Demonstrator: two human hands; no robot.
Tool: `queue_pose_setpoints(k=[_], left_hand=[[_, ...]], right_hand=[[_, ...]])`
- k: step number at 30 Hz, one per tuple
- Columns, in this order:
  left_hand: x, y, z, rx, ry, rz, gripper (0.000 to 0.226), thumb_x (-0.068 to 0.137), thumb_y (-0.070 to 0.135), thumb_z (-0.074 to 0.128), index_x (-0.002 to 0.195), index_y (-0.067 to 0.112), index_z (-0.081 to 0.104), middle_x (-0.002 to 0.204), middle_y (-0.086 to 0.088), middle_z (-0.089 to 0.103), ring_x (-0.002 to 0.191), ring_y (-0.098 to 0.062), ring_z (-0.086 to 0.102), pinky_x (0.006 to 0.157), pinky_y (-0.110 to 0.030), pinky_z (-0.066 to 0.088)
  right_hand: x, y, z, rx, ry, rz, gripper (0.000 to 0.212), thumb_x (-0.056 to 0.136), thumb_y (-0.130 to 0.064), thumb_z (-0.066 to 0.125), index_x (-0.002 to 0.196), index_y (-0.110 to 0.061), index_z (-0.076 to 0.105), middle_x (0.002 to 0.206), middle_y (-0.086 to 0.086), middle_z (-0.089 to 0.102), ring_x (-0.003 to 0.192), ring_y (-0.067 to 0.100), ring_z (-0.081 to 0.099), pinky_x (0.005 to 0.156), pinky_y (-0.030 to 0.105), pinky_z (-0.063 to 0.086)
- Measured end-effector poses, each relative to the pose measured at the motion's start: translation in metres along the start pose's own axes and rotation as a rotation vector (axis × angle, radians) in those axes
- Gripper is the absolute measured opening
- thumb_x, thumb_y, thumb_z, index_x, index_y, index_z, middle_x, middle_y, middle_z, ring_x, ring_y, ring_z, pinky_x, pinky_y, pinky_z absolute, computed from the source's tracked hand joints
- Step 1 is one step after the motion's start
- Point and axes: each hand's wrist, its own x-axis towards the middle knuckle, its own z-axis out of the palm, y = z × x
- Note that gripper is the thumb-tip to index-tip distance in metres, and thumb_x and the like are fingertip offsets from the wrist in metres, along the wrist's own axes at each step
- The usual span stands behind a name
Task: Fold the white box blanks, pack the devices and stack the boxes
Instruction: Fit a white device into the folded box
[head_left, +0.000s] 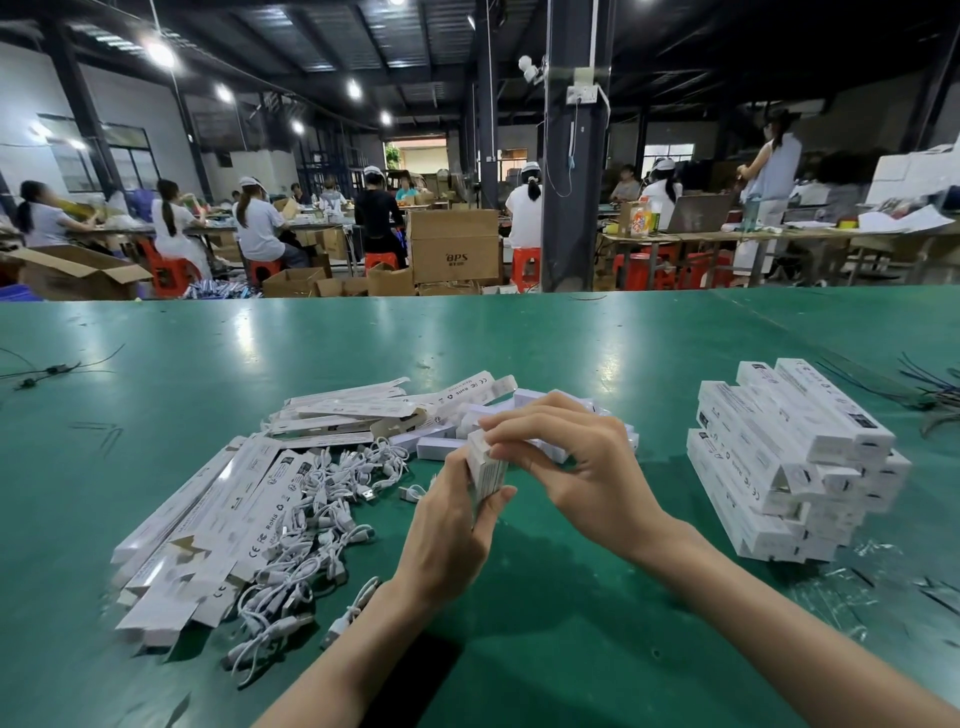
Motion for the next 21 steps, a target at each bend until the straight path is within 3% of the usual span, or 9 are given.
queue_pose_setpoints(k=[3,8,14,18,21], left_hand=[[0.000,0.001,0.000,-0.004,0.000,-0.015,0.038,0.085,0.025,0.063,0.111,0.002,0.047,0.088,-0.015,0.065,0.069,-0.036,0.059,0.058,-0.032,0.042],[0.001,0.000,0.000,0.004,0.014,-0.009,0.035,0.085,0.020,0.066,0.109,0.004,0.047,0.085,-0.013,0.064,0.067,-0.035,0.058,0.057,-0.027,0.030],[0.000,0.002,-0.002,-0.017,0.019,-0.010,0.039,0.084,0.024,0.060,0.115,0.002,0.047,0.097,-0.014,0.066,0.080,-0.037,0.062,0.062,-0.032,0.041],[0.000,0.003,-0.002,0.000,0.006,0.003,0.043,0.084,0.020,0.061,0.118,-0.001,0.047,0.100,-0.016,0.066,0.082,-0.036,0.063,0.064,-0.024,0.035],[-0.001,0.003,0.001,-0.037,0.027,-0.048,0.037,0.084,0.018,0.062,0.115,0.005,0.047,0.097,-0.014,0.066,0.080,-0.037,0.062,0.062,-0.024,0.032]], right_hand=[[0.001,-0.001,-0.002,0.025,0.005,0.034,0.008,0.081,-0.004,0.073,0.088,-0.002,0.076,0.095,0.003,0.074,0.089,0.019,0.065,0.078,0.034,0.053],[0.001,0.000,-0.001,0.015,-0.002,0.007,0.009,0.080,-0.006,0.073,0.088,-0.002,0.076,0.098,0.003,0.074,0.091,0.018,0.065,0.080,0.033,0.054],[-0.004,0.006,0.001,-0.103,-0.051,-0.130,0.015,0.083,-0.008,0.073,0.097,-0.001,0.074,0.111,0.004,0.071,0.096,0.020,0.063,0.086,0.027,0.050],[-0.005,0.012,0.002,-0.278,-0.046,-0.285,0.010,0.087,-0.004,0.068,0.095,-0.001,0.074,0.114,0.008,0.069,0.092,0.023,0.061,0.085,0.026,0.048],[-0.010,0.016,0.006,-0.274,-0.024,-0.273,0.013,0.090,-0.002,0.062,0.097,-0.002,0.073,0.117,0.009,0.067,0.095,0.025,0.061,0.083,0.031,0.050]])
